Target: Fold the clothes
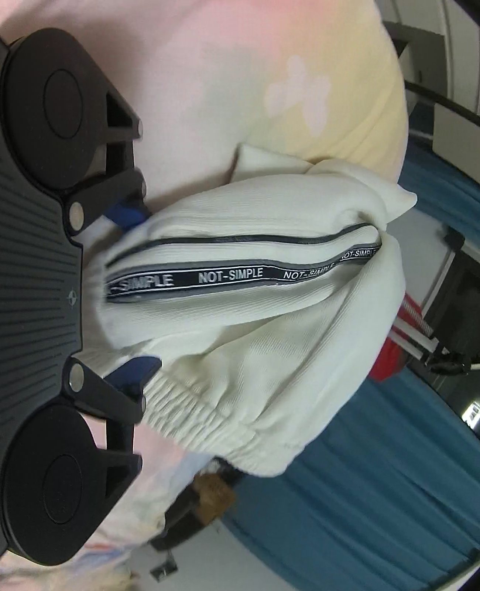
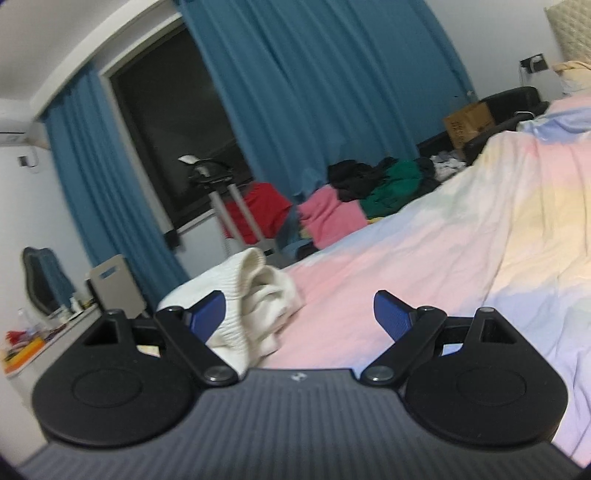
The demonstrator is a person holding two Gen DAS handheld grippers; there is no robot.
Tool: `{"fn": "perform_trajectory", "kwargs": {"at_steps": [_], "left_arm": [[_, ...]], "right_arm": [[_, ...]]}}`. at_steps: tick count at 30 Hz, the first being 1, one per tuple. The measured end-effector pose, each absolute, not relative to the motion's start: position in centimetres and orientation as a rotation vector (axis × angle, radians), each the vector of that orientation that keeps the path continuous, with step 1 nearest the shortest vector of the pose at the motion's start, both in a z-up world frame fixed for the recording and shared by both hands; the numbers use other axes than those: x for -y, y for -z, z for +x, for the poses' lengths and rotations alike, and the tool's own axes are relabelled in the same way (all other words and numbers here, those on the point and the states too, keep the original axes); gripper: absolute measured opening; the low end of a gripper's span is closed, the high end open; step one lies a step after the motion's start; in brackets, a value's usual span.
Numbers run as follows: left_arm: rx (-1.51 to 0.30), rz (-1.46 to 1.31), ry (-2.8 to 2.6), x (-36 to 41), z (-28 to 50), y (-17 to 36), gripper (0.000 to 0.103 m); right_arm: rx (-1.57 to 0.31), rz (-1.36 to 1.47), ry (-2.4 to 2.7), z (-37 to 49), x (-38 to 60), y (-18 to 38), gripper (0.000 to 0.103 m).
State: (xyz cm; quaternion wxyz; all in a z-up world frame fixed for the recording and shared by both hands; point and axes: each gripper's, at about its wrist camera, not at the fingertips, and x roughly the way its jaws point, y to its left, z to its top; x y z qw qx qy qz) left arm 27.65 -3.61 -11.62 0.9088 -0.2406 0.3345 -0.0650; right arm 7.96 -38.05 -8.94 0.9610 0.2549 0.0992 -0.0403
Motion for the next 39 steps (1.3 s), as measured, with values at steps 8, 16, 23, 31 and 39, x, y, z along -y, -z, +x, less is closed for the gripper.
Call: {"fn": "perform_trajectory", "kwargs": {"at_steps": [8,16,23,31,39], "left_arm": [[-0.635,-0.453,0.116,1.3,25.3,7.8,0.015],[-0.512,-0.479,0.174,-6.3,17.4,1.4,0.013],[-0.483,-0.587,0.078,-17.9,12.1,0.6,0.013],[-0.558,-0.649,-0.015,-22.8,13.0,3.3,0.015],[-0.586,-0.604,-0.019,-22.5,14.3,5.0,0.018]], "right_arm": [[-0.244,0.496,0.029,10.3,37.1,10.4,0.089],[-0.234,0.471,-0.051,8.7,35.3,9.4,0.089],[-0.302,0.595,-0.115,6.8,34.9,9.1,0.073],[-0.502,0.603,-0.269,9.8,30.9,10.9,0.071],[-0.59,0.546,-0.335,15.2,26.5,14.2,0.072]]}}
